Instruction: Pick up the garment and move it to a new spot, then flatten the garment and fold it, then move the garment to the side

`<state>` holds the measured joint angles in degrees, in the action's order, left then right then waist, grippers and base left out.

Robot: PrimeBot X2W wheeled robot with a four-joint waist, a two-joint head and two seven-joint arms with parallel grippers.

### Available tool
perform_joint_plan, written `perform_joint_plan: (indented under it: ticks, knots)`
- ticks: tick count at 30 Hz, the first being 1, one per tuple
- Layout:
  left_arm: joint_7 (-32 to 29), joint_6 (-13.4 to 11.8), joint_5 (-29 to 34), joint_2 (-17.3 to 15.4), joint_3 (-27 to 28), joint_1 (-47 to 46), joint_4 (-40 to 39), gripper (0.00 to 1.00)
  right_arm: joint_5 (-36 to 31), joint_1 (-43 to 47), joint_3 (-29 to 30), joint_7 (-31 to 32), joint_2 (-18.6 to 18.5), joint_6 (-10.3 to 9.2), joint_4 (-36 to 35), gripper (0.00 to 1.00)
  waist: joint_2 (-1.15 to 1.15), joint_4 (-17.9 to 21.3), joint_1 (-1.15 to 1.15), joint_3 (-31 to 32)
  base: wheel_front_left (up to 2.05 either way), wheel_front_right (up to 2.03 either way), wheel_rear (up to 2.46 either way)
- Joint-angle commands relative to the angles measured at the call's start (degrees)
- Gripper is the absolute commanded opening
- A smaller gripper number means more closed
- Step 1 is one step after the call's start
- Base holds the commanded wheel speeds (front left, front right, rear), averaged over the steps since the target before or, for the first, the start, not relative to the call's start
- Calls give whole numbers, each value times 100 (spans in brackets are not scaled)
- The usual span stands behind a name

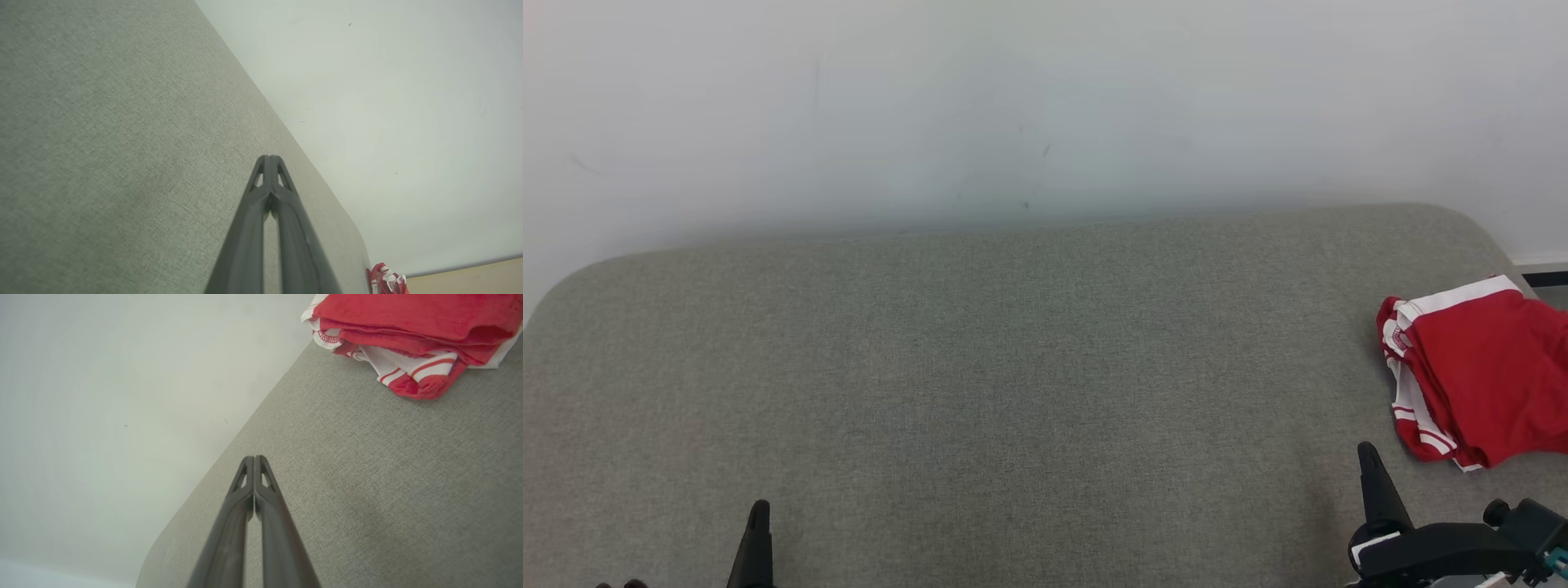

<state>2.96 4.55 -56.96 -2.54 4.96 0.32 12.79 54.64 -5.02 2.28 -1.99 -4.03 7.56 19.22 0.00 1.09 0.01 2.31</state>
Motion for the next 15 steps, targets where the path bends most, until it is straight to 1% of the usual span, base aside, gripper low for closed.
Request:
perform_joint_plan:
  ticks: [1, 15]
  knots:
    - [-47, 27, -191, -29, 29, -149, -42, 0, 205, -128, 37, 37, 7, -6, -98, 0, 0, -3, 0, -6, 0, 0, 0]
    - [-276, 102, -1028, -34, 66, -292, 0, 0, 1090, -132, 140, 248, 36, -7, -208, 0, 0, -24, 0, -54, 0, 0, 0]
